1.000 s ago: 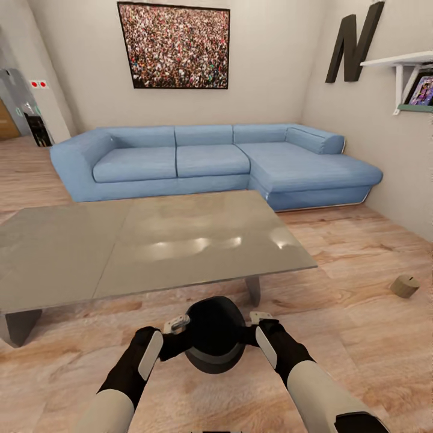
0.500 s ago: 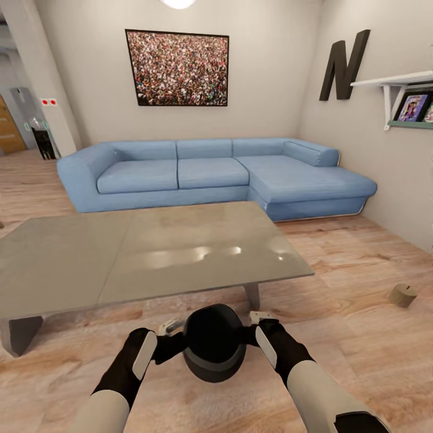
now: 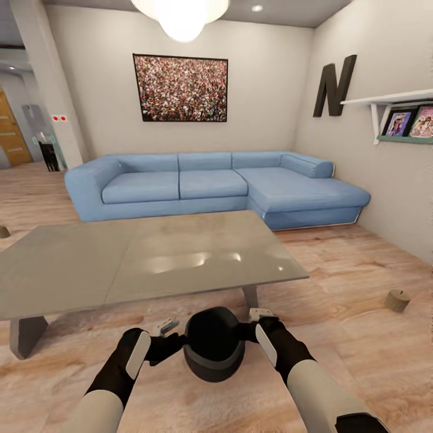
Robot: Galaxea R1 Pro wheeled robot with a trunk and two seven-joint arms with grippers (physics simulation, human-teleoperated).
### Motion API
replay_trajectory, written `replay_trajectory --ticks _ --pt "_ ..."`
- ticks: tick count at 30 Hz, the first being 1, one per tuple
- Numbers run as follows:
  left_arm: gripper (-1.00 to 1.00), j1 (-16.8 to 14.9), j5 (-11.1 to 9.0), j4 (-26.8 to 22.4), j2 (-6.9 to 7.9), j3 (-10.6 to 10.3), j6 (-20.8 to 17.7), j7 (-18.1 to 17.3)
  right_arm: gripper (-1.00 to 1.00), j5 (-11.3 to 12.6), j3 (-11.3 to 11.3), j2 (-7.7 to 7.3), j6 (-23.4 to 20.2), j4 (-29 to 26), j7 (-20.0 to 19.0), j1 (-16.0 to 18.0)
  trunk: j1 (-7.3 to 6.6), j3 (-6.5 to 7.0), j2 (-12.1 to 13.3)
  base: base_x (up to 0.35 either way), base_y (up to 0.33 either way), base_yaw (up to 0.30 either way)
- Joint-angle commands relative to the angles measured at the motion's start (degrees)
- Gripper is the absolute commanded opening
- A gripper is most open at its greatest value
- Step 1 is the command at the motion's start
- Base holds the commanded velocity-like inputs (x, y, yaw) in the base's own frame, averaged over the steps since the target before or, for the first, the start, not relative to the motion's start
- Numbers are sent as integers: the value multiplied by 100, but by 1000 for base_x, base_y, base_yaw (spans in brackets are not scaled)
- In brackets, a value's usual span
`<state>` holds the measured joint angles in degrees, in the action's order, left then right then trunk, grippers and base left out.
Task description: Place each of the two pumpkins and all three candles from the living room inside a cabinet in the living room (use any cabinet), then make sure every cabinet is closed, and position the cauldron so it is next to a table in the living room.
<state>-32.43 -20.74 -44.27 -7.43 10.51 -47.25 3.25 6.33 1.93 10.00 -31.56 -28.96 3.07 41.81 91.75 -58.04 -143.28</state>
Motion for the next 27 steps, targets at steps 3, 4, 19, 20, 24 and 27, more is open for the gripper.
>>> replay_trajectory --ticks 3,4,19,20,24,27 --pt "100 0 -128 3 3 83 -8 6 100 0 0 0 1 -9 1 -4 -7 67 4 -271 0 0" --pt "100 0 -151 1 10 99 -10 7 100 0 0 0 1 -10 1 -5 -29 85 45 -223 0 0" --pt "100 0 -193 2 72 127 -47 9 100 0 -23 0 0 -13 -5 -6 -359 354 646 -29 0 0" --pt "100 0 -193 3 77 127 -47 9 100 0 -22 0 0 -13 -5 -6 -381 372 686 0 0 0" --pt "100 0 -194 1 82 127 -47 9 100 0 -7 0 1 -18 -3 -6 -469 444 847 0 0 0" --pt "100 0 -194 0 83 127 -47 9 100 0 -2 0 1 -20 0 -6 -535 498 967 -4 0 0"
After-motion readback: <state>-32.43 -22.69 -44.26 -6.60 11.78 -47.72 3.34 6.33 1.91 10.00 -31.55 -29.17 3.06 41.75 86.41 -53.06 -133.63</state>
